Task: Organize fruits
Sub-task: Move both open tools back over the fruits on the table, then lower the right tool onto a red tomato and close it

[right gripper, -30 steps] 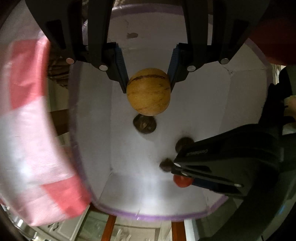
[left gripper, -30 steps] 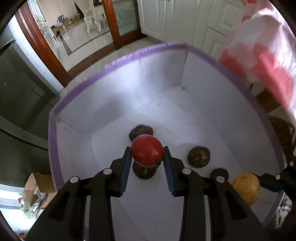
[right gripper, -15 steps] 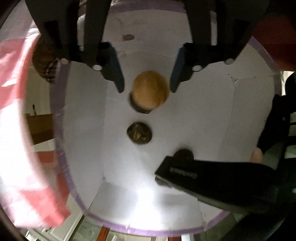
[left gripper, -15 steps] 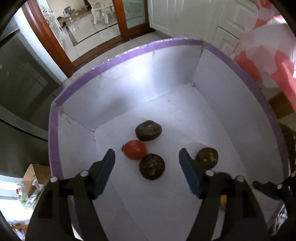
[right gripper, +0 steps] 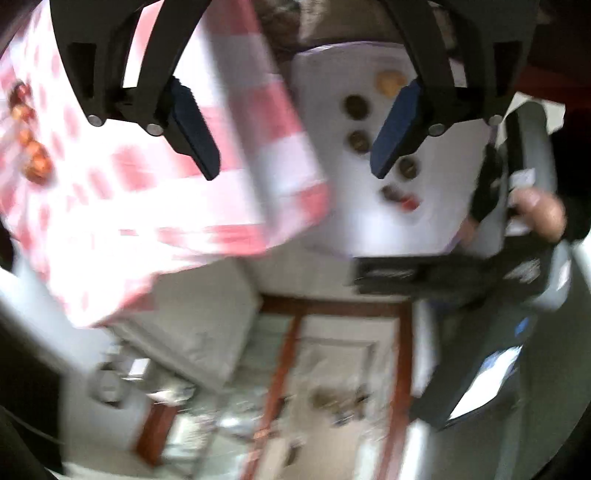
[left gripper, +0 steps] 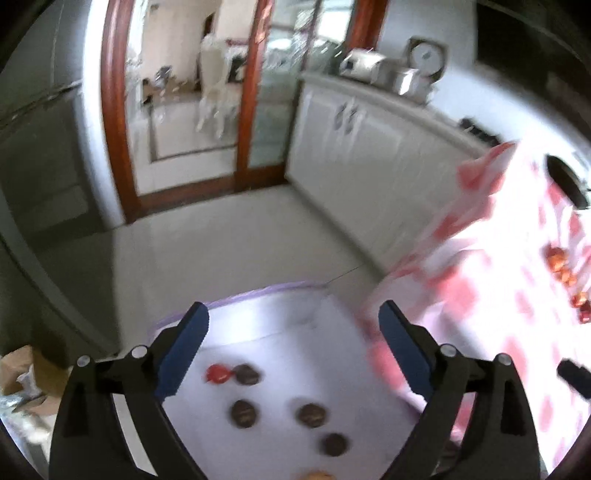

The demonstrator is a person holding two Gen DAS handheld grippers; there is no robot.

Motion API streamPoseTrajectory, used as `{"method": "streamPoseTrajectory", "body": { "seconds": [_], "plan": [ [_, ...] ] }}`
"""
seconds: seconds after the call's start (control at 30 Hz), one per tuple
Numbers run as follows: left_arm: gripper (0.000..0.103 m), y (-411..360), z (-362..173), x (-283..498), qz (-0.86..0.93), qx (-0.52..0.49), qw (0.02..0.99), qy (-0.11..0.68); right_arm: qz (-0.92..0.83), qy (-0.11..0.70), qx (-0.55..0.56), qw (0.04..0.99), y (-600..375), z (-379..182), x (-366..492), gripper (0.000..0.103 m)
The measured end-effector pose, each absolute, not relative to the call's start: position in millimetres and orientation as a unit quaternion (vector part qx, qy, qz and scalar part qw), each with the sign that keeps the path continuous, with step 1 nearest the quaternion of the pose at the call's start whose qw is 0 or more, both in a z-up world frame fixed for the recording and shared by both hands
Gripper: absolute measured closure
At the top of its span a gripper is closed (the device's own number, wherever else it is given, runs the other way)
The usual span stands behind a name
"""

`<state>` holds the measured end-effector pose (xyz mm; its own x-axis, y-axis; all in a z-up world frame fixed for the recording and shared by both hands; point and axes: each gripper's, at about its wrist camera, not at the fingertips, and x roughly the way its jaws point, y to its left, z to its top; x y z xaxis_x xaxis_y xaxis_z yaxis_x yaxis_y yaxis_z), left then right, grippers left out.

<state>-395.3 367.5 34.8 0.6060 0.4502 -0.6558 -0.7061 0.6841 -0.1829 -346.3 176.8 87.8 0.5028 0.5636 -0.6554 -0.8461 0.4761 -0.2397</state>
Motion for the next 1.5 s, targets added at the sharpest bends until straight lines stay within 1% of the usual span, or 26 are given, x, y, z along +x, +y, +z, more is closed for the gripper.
{"method": "streamPoseTrajectory", "body": {
  "seconds": [0.07,0.13,0.33,0.5,0.7,1.03,1.5],
  "plan": [
    [0.008,354,50,-383,0.312,-0.208,0.882,0.286,0.366,0.244,-0.256,0.861,146,108,-328,0.018],
    [0.007,325,71,-366,0.271,-0.194,0.900,0.280,0.317,0.243,-0.232,0.887,122,115,-304,0.017],
    [0.005,224,113,-314,0.150,-0.141,0.937,0.284,0.201,0.246,-0.146,0.937,18,145,-264,0.017],
    [0.005,136,128,-276,0.061,-0.097,0.945,0.306,0.155,0.251,-0.093,0.951,-42,139,-257,0.017],
    [0.005,55,138,-263,0.014,-0.036,0.952,0.304,0.115,0.265,-0.025,0.957,-104,124,-254,0.017],
    [0.005,17,138,-266,-0.012,0.017,0.952,0.307,0.091,0.267,0.019,0.959,-148,117,-256,0.017],
    [0.005,16,137,-264,-0.011,0.022,0.949,0.314,0.092,0.270,0.024,0.958,-152,111,-254,0.017]
  ]
}}
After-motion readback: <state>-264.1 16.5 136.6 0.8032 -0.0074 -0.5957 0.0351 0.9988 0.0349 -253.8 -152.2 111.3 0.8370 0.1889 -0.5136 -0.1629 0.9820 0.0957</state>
